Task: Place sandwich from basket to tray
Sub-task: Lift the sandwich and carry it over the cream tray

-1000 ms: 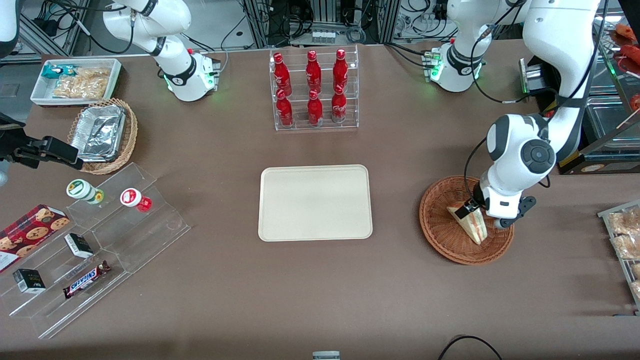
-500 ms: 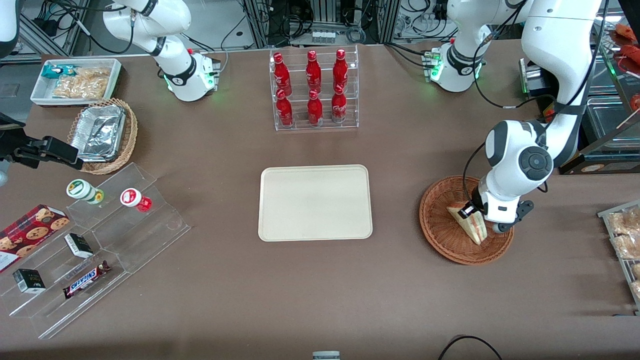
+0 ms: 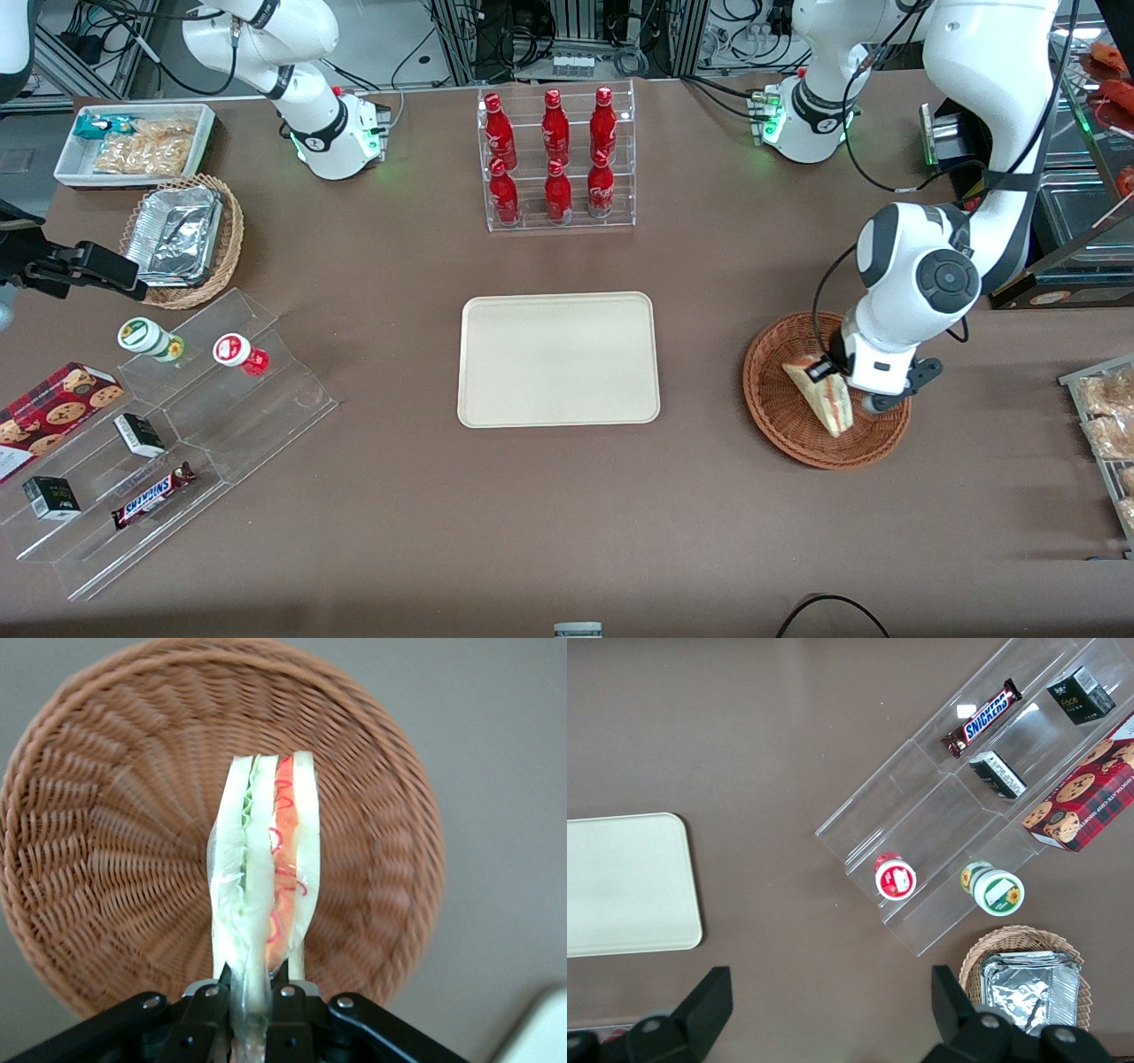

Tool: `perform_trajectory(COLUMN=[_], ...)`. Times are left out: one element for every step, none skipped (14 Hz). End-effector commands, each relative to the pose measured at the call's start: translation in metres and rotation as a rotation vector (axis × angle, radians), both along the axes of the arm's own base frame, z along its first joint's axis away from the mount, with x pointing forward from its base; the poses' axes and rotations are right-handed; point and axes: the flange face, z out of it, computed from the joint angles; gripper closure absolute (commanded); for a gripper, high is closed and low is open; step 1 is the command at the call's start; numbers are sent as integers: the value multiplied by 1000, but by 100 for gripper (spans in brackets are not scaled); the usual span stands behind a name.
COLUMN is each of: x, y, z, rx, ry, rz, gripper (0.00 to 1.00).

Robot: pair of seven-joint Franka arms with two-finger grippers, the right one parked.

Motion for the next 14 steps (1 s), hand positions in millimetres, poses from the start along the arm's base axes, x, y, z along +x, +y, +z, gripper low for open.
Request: perform_trajectory(x=[22, 28, 33, 35, 37, 37, 29, 23, 17, 9, 1, -5, -9, -20], y=[-30, -43, -67, -93, -113, -134, -169, -197, -224, -250, -273, -293, -313, -339], z=[46, 54, 51, 47, 44, 39, 36, 28, 26, 24, 20, 14, 13, 9], rx=[-5, -15, -36, -58, -76, -79, -65, -51, -52, -53, -45, -33, -35, -45], ry=[47, 65, 75, 76, 78, 77, 71, 71, 66, 61, 54, 46, 35, 31], rz=[-142, -163, -190, -210, -218, -236, -267, -271, -277, -285, -287, -274, -262, -276], gripper=[90, 90, 89, 89, 89, 89, 89, 89, 89, 89, 90, 90, 90, 90])
